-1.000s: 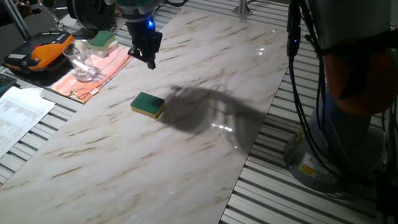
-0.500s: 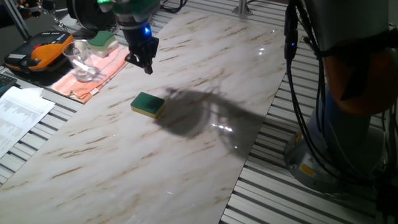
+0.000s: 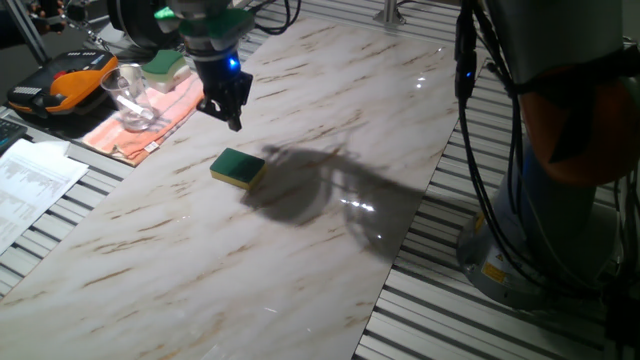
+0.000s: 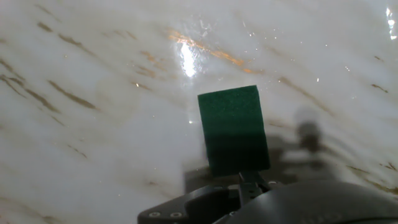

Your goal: Clean the tabletop with a sponge

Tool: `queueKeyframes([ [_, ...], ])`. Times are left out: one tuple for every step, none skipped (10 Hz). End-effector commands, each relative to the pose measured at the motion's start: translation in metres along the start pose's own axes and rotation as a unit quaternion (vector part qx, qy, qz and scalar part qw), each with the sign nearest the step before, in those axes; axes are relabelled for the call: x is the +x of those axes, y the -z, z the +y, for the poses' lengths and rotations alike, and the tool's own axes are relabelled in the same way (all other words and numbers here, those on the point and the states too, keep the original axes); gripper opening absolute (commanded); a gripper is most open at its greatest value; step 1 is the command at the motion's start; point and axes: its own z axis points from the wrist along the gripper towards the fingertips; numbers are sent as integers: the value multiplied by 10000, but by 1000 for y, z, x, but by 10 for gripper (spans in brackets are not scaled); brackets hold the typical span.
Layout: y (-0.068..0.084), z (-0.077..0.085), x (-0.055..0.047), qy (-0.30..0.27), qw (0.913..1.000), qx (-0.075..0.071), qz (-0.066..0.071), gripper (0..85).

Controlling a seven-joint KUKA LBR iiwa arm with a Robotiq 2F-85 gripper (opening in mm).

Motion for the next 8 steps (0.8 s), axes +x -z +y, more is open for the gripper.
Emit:
queueKeyframes([
  [-2, 1, 0, 29, 10000, 32, -3, 0],
  [-5, 0, -1, 83, 9999, 58, -21, 0],
  [-7, 0, -1, 98, 9999, 66, -22, 0],
  [-9, 0, -1, 106, 9999, 82, -23, 0],
  [-10, -1, 0, 113, 9999, 97, -33, 0],
  [-12, -2, 0, 174, 9997, 161, -54, 0],
  [-13, -1, 1, 181, 9996, 176, -86, 0],
  [-15, 1, 3, 180, 9995, 244, -124, 0],
])
